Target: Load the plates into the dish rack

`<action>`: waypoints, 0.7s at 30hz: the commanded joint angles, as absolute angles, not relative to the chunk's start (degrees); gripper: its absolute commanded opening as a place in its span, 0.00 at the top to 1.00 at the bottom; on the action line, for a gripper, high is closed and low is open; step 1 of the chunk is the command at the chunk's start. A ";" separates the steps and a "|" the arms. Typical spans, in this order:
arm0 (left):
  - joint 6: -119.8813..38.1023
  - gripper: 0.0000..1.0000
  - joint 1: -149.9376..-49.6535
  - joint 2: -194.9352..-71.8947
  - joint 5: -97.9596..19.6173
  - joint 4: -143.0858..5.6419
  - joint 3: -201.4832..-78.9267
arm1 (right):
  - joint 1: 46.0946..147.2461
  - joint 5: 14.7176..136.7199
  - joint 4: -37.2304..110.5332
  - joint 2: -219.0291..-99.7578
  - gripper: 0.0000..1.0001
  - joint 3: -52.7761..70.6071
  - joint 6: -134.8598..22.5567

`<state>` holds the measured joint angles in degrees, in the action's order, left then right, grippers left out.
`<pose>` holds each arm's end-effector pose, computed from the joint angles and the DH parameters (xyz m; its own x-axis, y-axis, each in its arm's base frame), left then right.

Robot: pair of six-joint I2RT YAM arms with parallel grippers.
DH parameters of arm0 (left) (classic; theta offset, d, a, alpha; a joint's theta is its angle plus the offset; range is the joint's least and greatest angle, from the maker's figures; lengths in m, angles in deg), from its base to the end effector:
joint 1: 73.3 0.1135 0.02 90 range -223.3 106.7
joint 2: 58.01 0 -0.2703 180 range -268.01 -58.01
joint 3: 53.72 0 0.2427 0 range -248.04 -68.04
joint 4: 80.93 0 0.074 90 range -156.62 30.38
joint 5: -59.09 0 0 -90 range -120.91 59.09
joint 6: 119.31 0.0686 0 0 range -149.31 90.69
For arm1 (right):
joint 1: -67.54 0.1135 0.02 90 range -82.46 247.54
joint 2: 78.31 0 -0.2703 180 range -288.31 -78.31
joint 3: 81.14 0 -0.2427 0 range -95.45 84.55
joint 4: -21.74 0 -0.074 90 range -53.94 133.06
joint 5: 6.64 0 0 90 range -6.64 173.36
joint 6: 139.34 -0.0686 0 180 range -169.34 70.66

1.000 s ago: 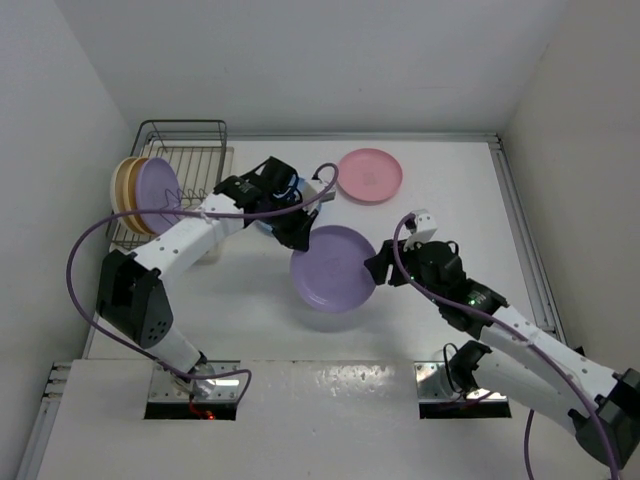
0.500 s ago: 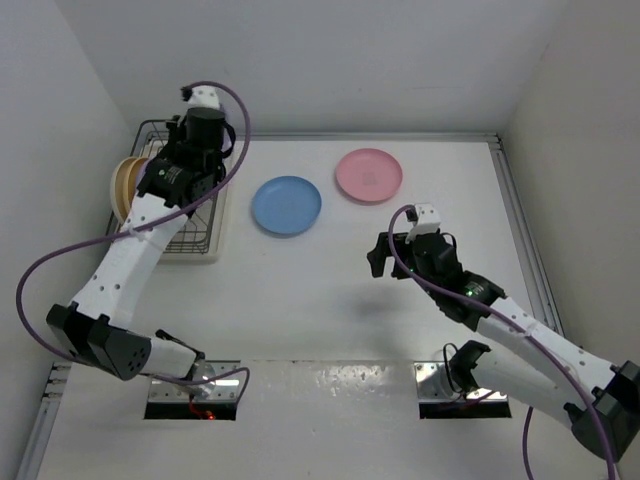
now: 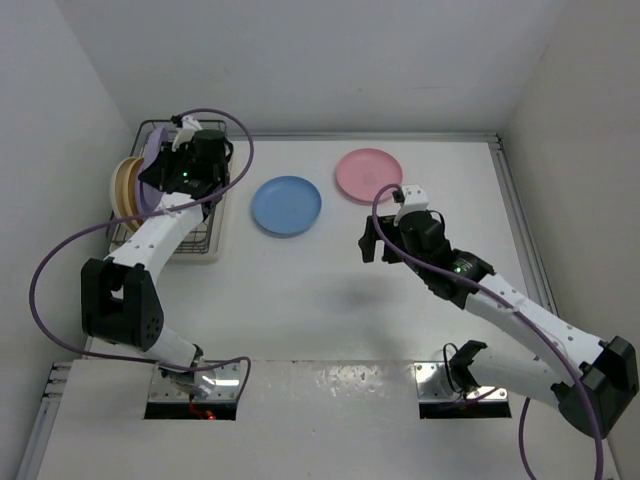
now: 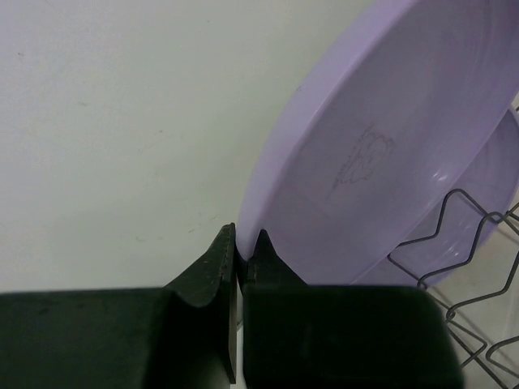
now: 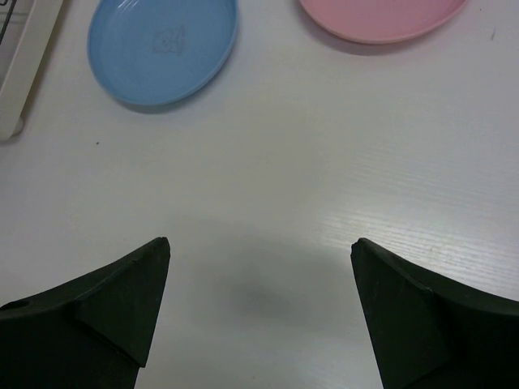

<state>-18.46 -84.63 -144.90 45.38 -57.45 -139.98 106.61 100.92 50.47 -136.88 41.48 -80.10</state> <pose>0.3371 0.0004 0.3439 -0.5483 0.1554 -0.8217 -0.7328 0.3842 0.5616 0.2013 0.1368 0.2696 -0.5363 0.1927 -0.8218 -0.1439 0.9385 0.3140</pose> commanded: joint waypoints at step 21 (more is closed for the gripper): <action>-31.07 1.00 -80.68 -146.78 36.50 -51.94 -135.01 | 106.83 101.20 51.26 -138.44 0.07 37.17 -80.28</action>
